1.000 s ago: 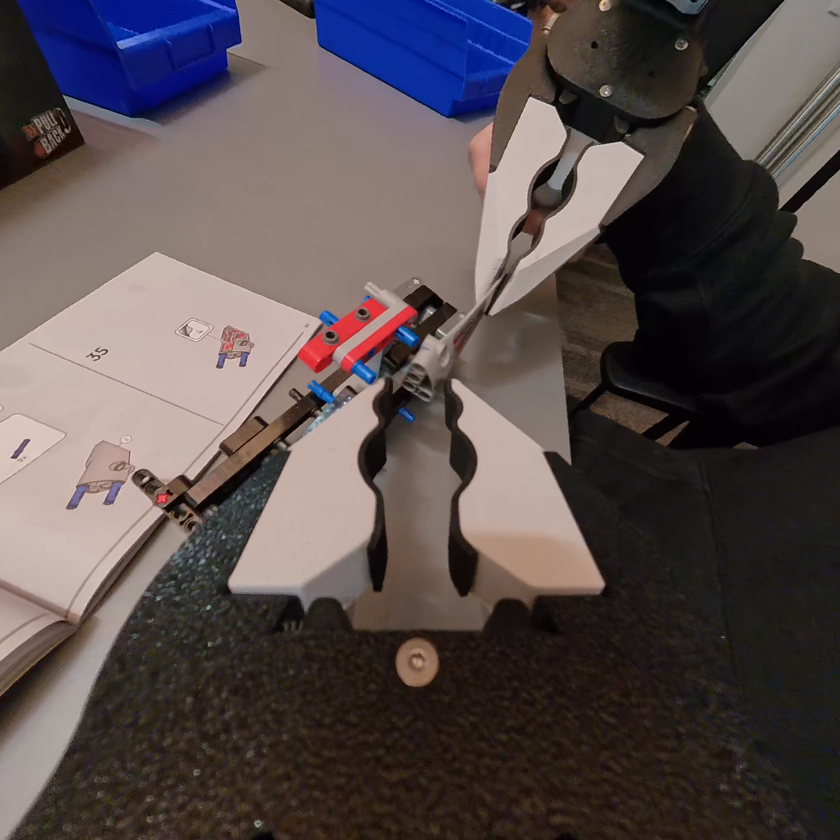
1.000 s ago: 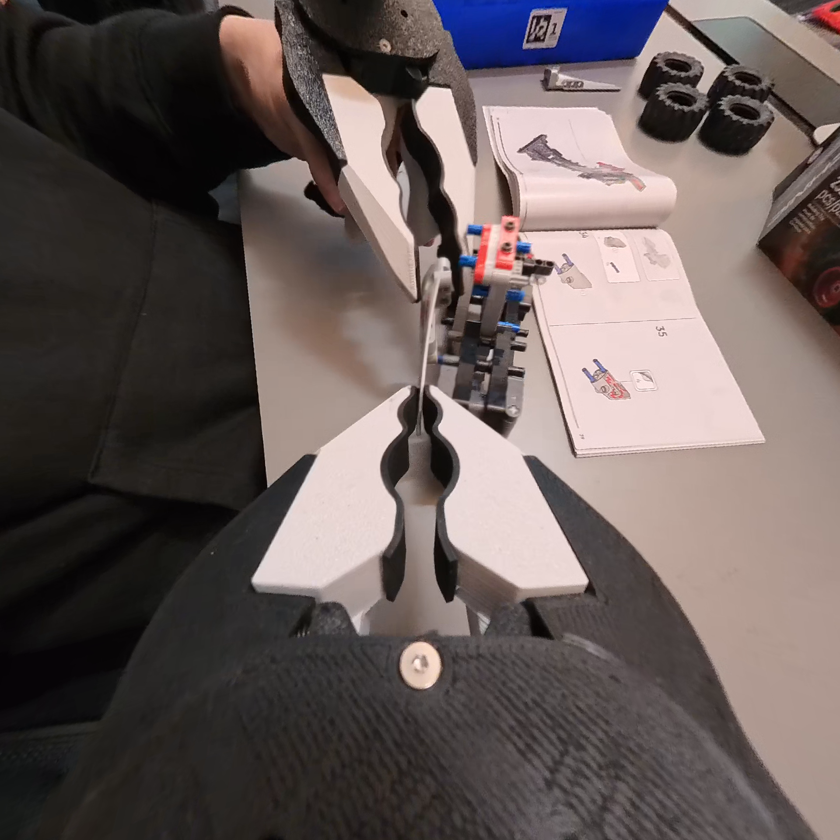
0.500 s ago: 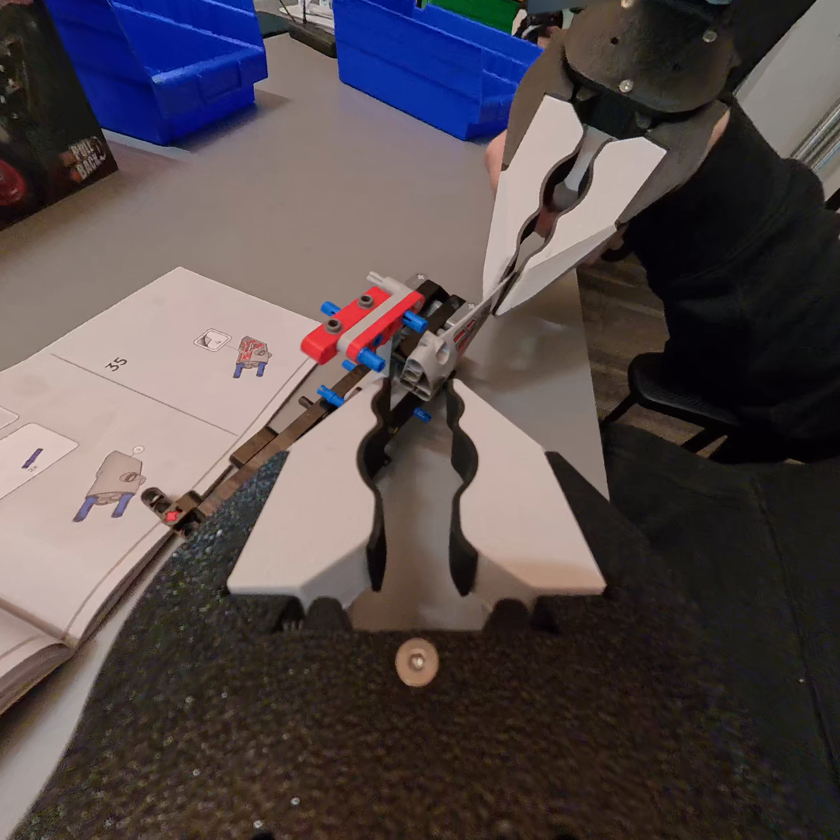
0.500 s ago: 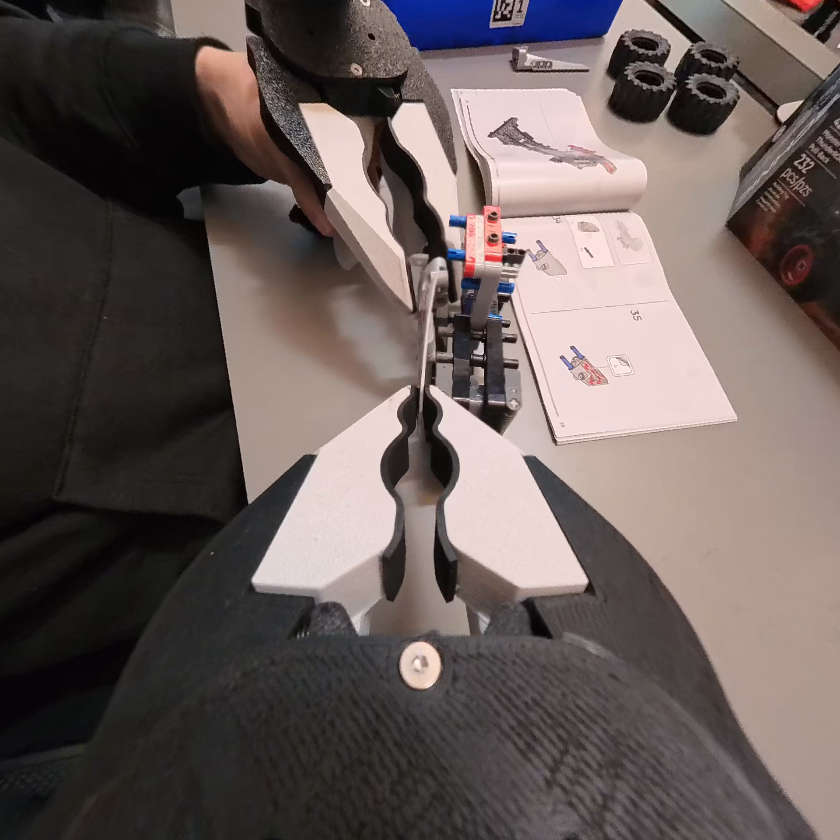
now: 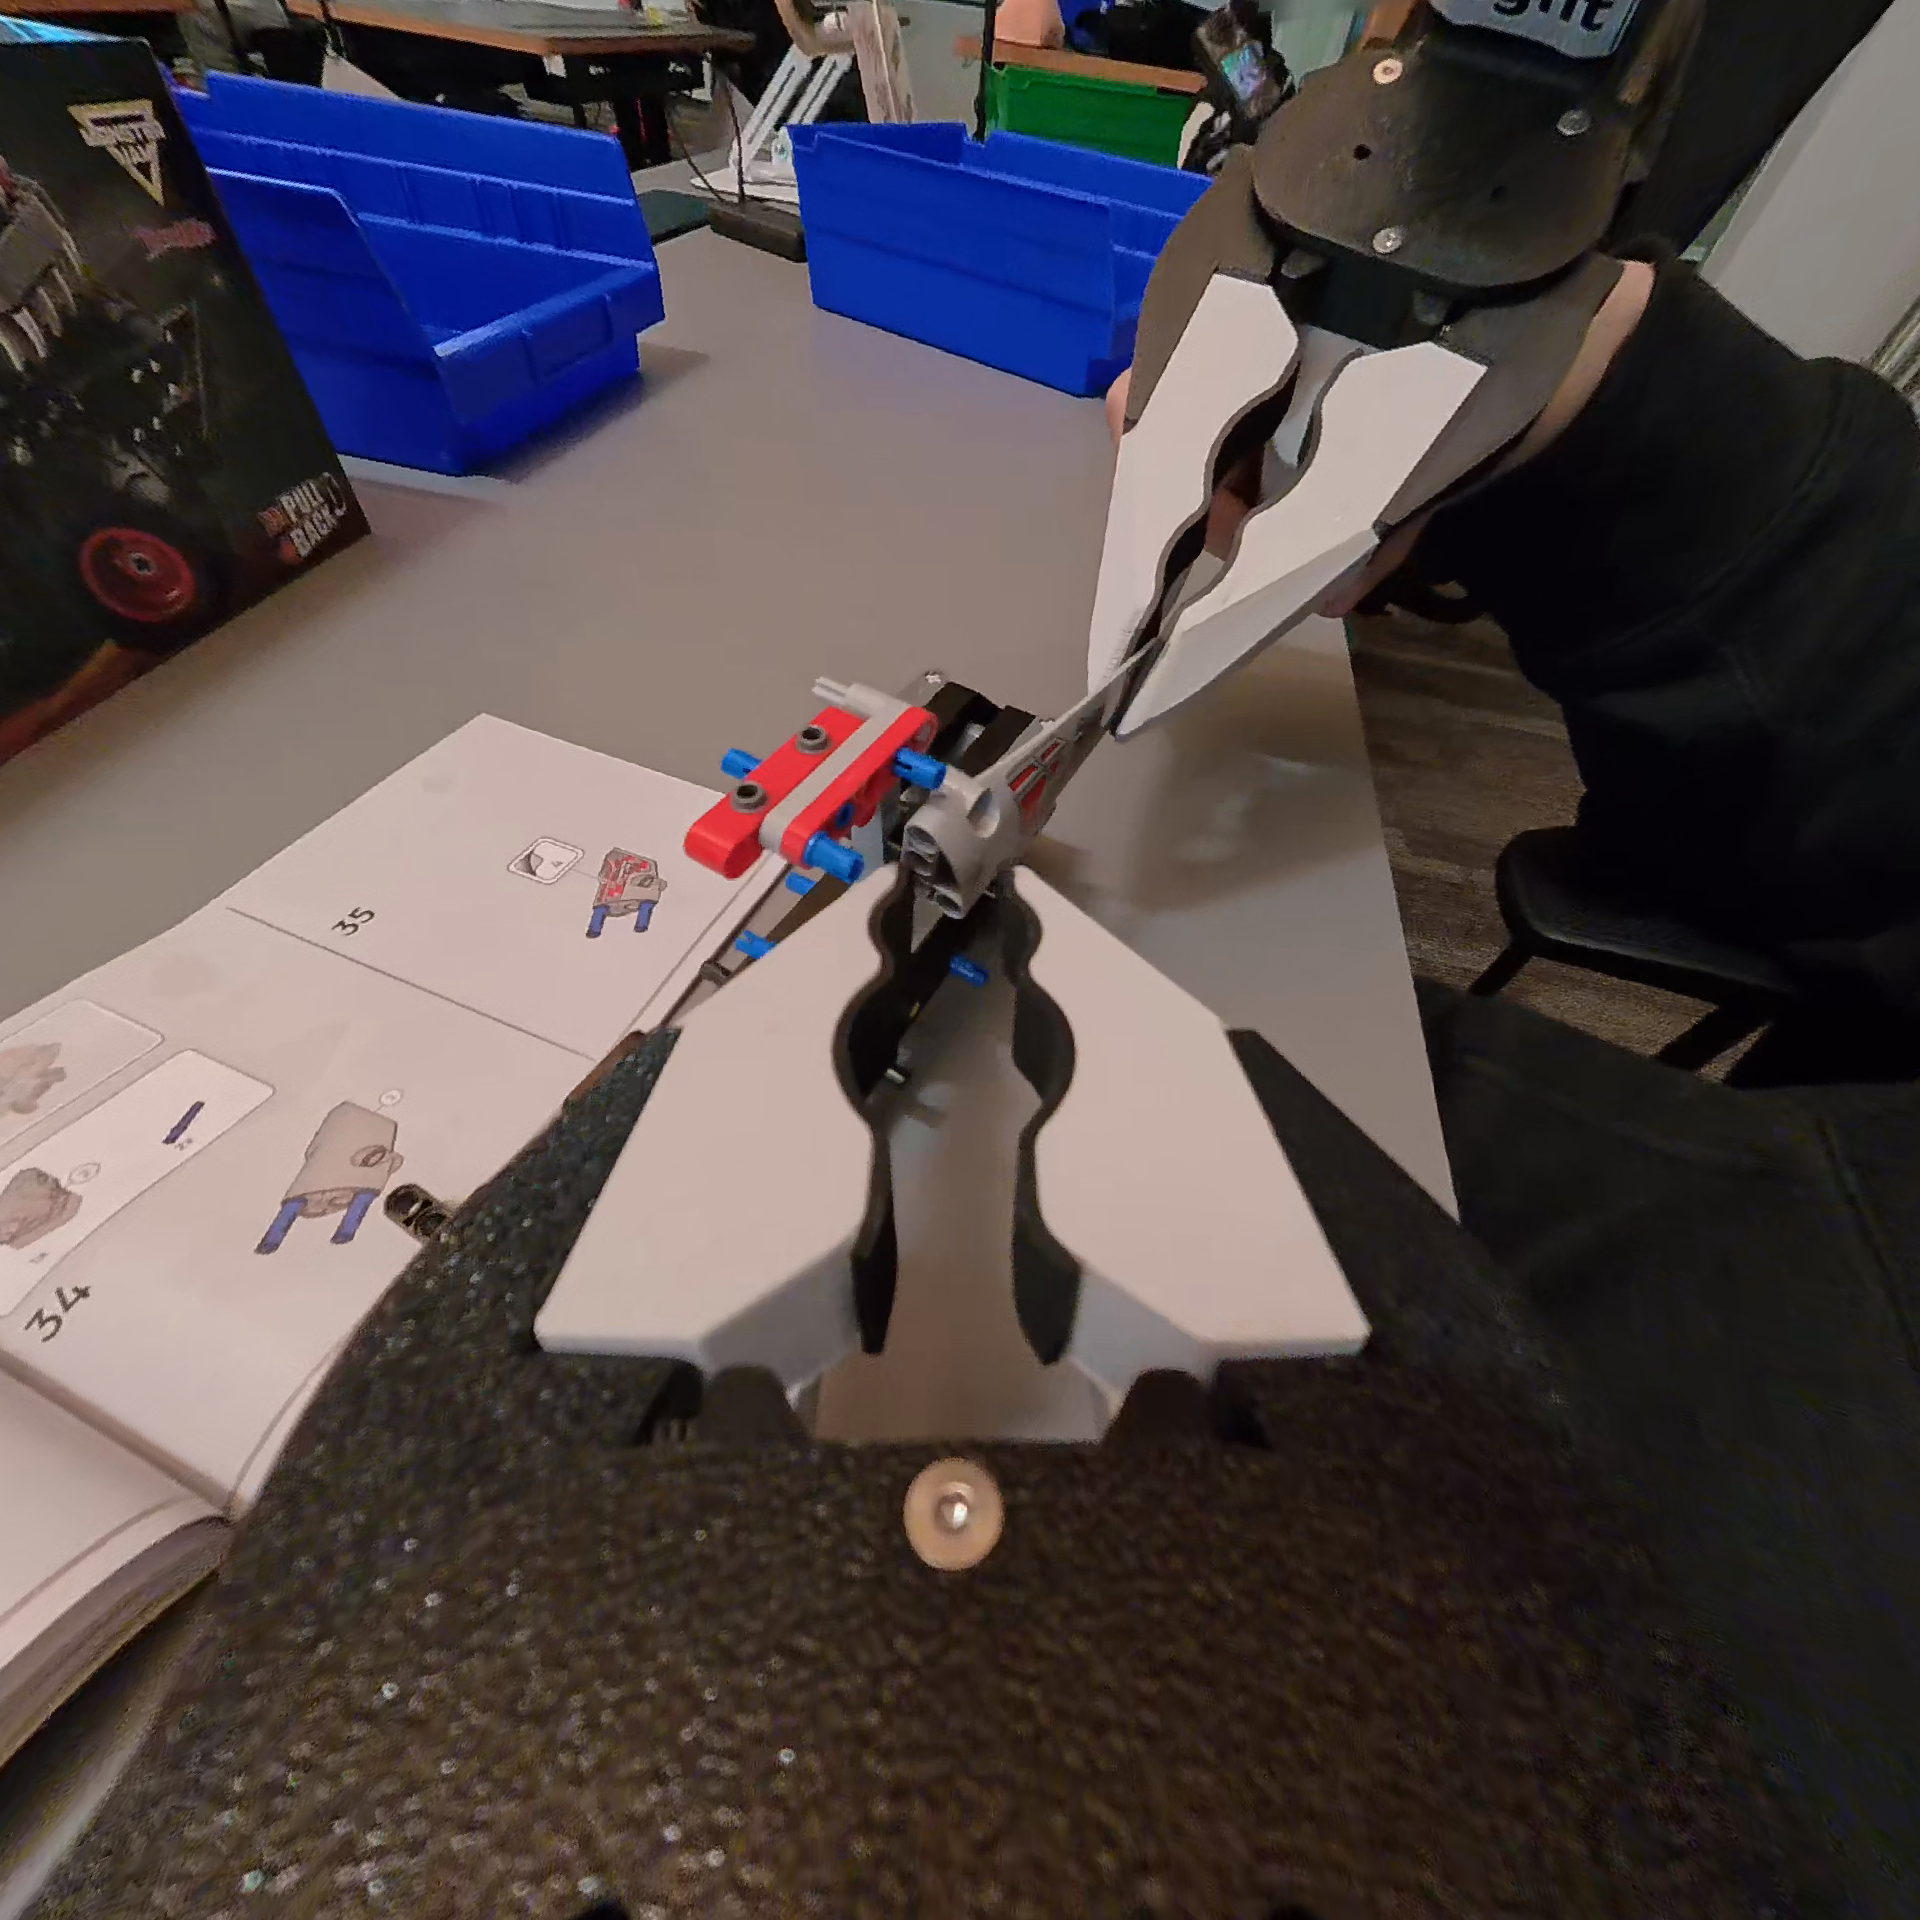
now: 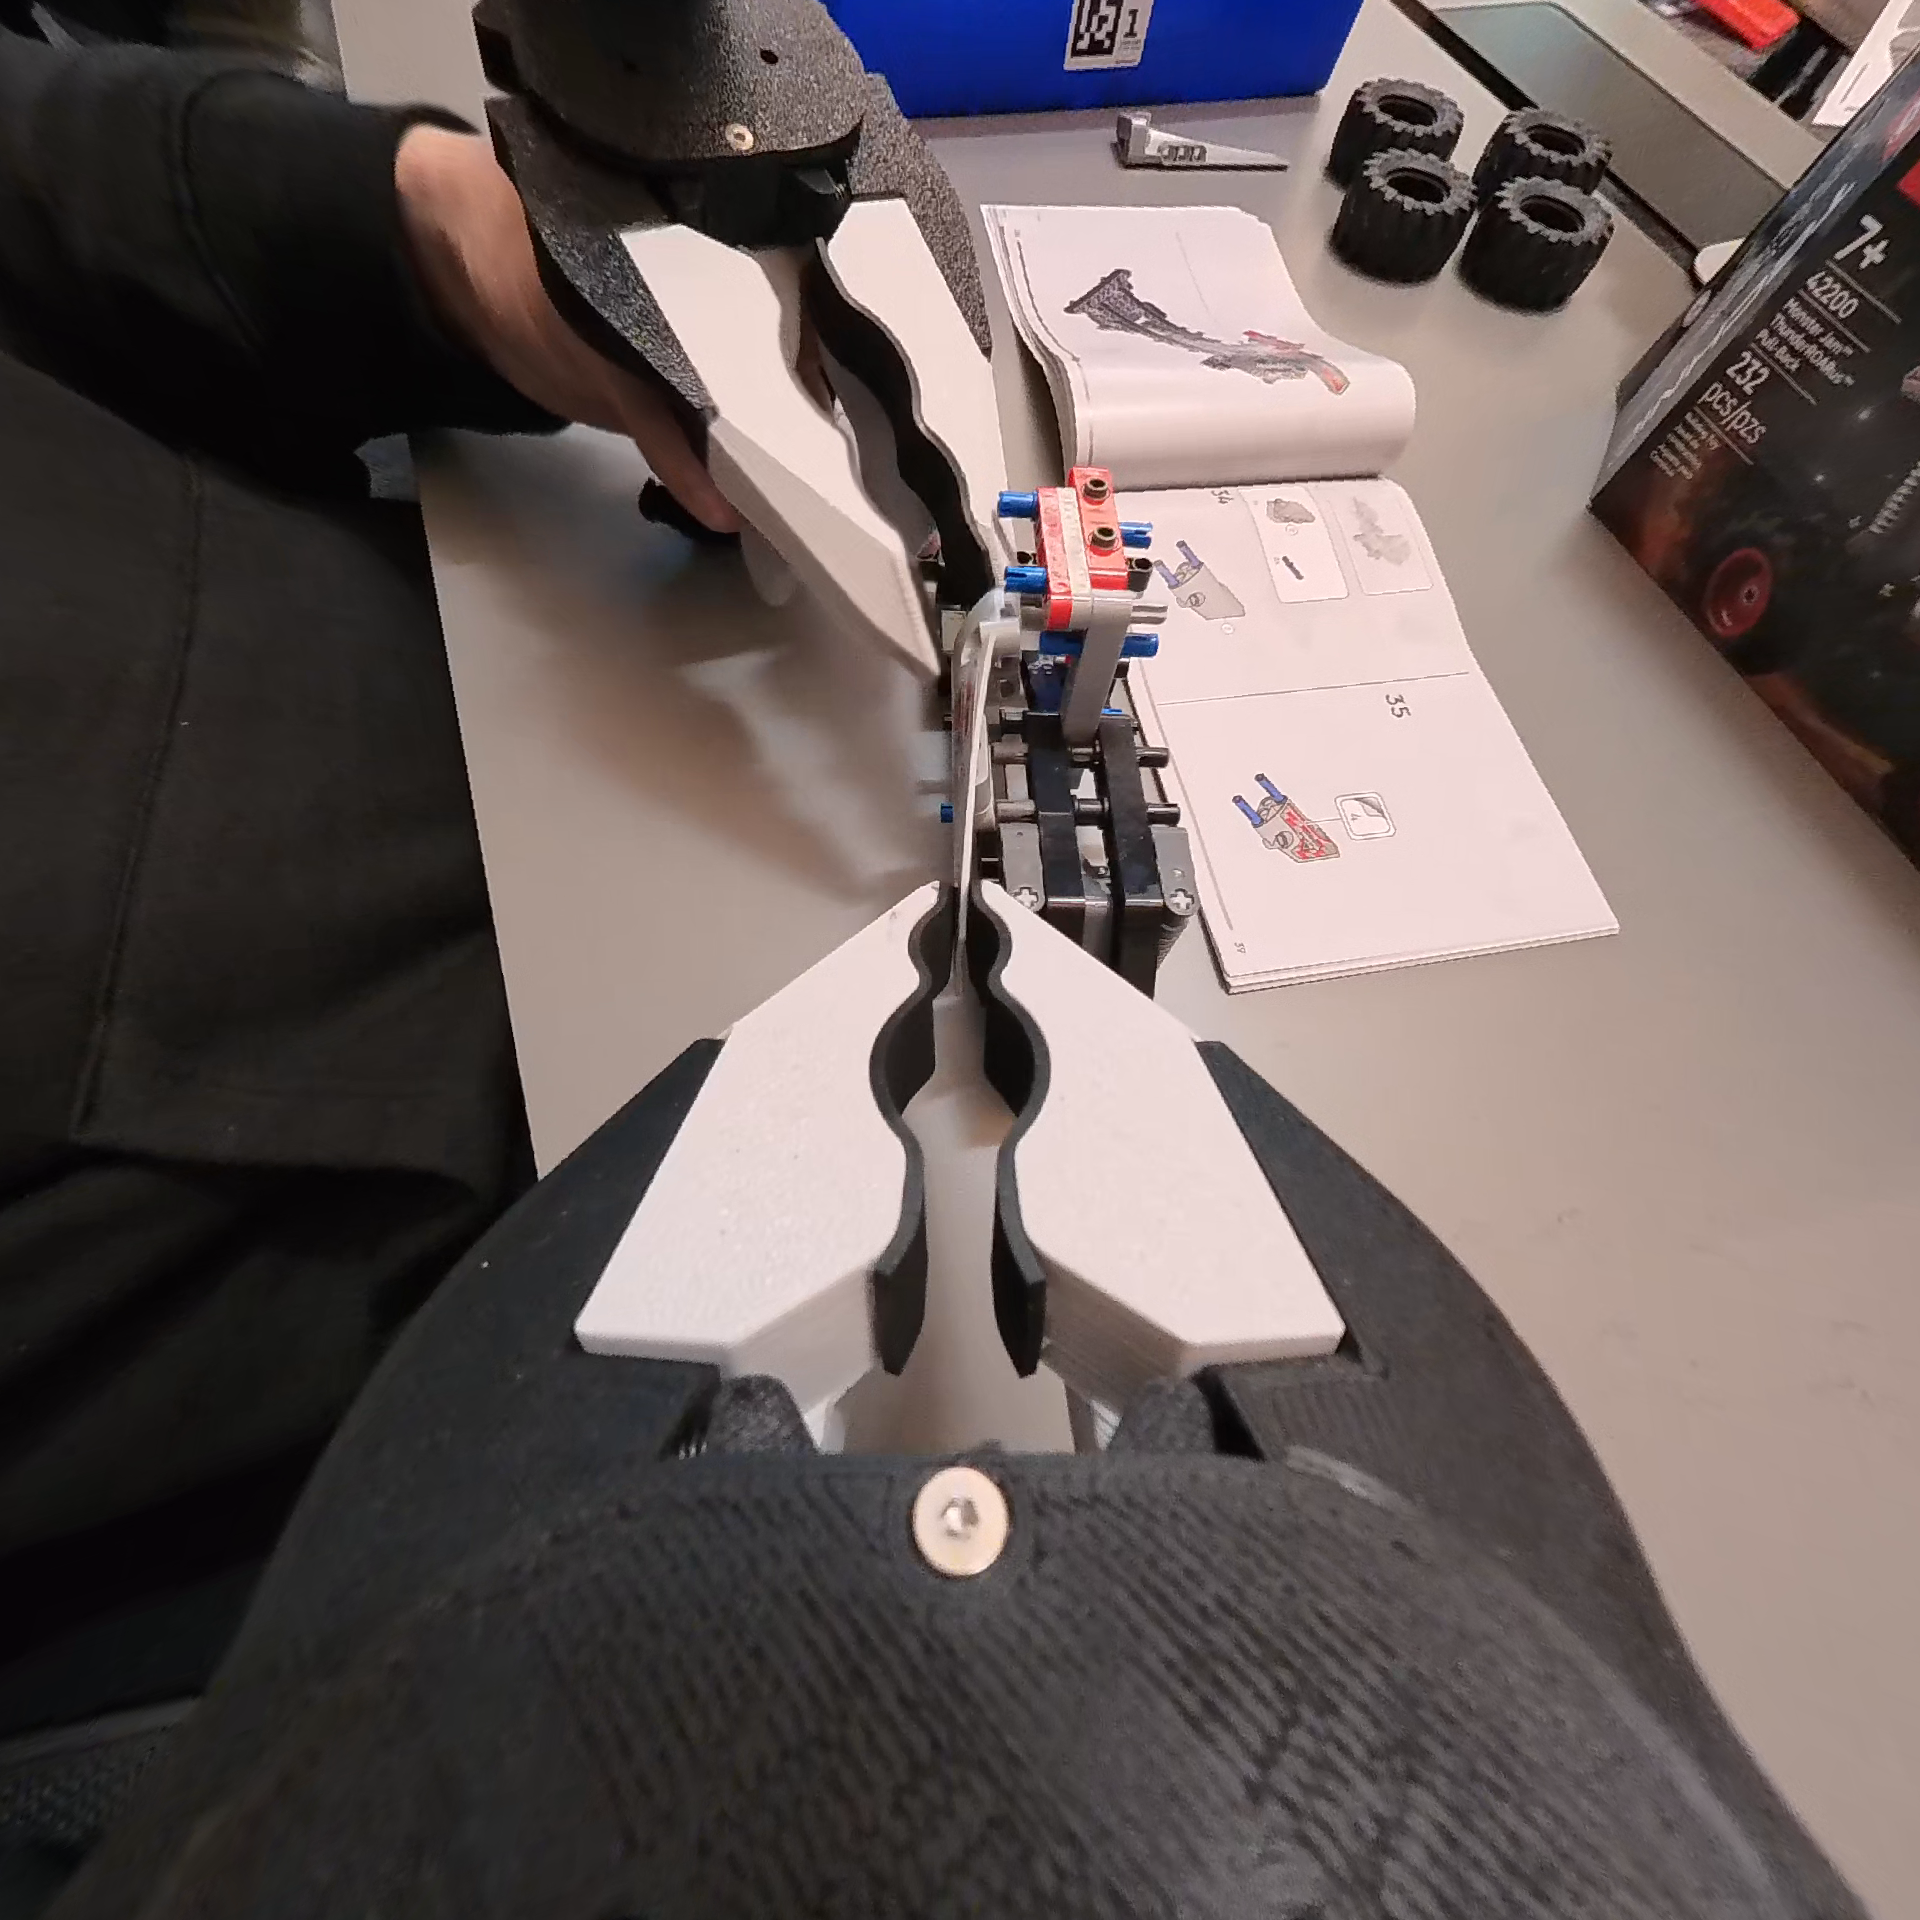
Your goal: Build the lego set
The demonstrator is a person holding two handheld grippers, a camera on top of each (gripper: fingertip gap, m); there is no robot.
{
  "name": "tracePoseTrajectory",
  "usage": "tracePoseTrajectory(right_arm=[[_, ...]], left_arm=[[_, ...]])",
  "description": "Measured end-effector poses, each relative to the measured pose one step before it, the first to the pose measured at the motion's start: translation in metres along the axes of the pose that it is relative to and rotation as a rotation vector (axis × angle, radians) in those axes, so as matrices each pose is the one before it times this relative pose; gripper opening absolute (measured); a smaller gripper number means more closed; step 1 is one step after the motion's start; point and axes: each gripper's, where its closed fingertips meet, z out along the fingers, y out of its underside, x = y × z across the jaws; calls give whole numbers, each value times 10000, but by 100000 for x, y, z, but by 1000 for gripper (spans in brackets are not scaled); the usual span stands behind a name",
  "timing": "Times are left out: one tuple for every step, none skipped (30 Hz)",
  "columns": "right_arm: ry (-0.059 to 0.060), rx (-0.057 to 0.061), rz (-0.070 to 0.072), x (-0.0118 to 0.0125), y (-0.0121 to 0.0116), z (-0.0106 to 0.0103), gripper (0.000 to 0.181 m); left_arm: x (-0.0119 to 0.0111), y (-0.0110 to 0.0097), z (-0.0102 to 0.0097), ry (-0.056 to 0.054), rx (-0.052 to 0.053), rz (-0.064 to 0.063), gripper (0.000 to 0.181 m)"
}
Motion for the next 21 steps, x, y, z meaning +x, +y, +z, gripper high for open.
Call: tracePoseTrajectory(right_arm=[[7,32,-3,19,-33,-30,0],[7,11,6,29,7,-22,0],[7,18,2,24,-11,-25,0],[-10,26,-16,-19,-36,-20,0],[6,7,-10,22,-4,-39,0],[6,-11,8,27,51,-41,0],[4,-26,8,31,83,-31,0],[20,-9,3,58,73,-21,0],[7,0,10,45,61,-14,0],[8,-18,-8,60,84,-40,0],[16,-32,-56,66,116,-58,0],[14,-13,-121,64,148,-84,0],[-30,4,-172,-7,176,-65,0],[-58,-13,-139,-27,228,-40,0],[-74,17,-50,-40,186,-59,0],[-88,77,12,-27,141,-95,0],[-82,170,-14,2,12,-165,0],[-65,222,15,47,-62,-262,0],[-92,252,152,34,-92,-380,0],[-118,275,180,9,-141,-511,0],[-24,234,108,119,-115,-601,0]], left_arm=[[-76,-55,4,-64,31,53,10],[12,-54,1,-4,32,60,10],[-4,-52,-5,-15,30,42,9],[-16,-66,-6,-27,42,28,9],[13,-59,3,-16,35,35,9],[35,-2,15,2,2,43,9],[42,30,35,0,-31,29,9],[28,53,53,-27,-46,-19,9],[32,39,80,-41,-35,-103,9],[174,-13,117,26,-8,-138,11],[335,-22,137,93,-8,-105,20],[289,15,130,12,-41,3,26],[163,152,114,-135,-110,233,28],[49,337,117,-244,-228,502,28],[-128,502,60,-369,-353,667,27],[-298,494,-26,-475,-350,699,27],[-361,291,-106,-493,-184,604,25],[-338,109,-136,-405,-37,400,26],[-249,89,-83,-234,-18,136,26],[-76,143,-6,4,-69,-122,26],[103,102,35,210,-74,-304,26]])
